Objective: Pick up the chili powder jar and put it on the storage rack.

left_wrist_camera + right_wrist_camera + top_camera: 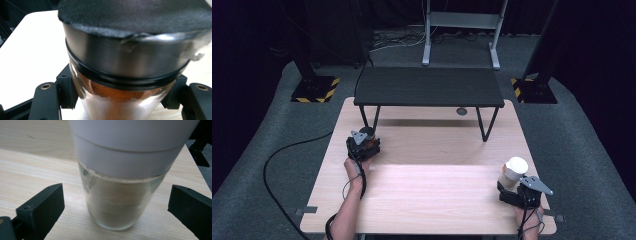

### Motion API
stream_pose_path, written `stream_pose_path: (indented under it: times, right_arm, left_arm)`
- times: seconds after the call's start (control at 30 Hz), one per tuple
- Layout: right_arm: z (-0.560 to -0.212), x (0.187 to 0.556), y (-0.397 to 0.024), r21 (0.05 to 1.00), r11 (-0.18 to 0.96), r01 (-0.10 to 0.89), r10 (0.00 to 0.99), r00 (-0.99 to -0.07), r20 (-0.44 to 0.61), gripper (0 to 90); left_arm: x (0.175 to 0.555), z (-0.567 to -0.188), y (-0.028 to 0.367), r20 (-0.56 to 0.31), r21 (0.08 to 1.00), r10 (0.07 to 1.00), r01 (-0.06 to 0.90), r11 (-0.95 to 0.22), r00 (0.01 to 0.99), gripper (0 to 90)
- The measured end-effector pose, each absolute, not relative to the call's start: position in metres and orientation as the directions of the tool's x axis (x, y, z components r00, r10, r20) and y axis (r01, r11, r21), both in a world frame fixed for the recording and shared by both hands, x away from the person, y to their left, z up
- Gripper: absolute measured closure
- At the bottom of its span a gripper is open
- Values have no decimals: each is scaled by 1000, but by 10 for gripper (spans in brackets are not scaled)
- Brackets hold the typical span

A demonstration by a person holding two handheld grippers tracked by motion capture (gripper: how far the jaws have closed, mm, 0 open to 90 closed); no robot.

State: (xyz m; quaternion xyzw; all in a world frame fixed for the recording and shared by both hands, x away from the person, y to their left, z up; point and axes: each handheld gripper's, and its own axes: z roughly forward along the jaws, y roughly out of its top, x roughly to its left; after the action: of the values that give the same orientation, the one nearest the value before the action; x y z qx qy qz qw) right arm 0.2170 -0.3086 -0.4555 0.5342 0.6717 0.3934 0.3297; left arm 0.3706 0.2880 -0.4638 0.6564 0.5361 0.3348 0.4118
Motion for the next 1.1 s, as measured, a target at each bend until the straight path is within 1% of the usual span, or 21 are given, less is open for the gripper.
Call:
stream_pose_path:
  times: [0.73,0.87,1.1]
  right_arm:
    - [-456,217,-312,882,107,459,976,-217,-5,0]
    - [-456,217,-313,883,104,458,976,-220,-1,0]
    - [-456,217,-314,884,102,457,975,-224,3,0]
  left_arm:
    - [370,-462,290,-3,897,978,432,-89,208,317]
    - [366,-463,291,-1,905,978,416,-88,208,317]
    - [365,-462,291,19,907,972,406,-116,235,317]
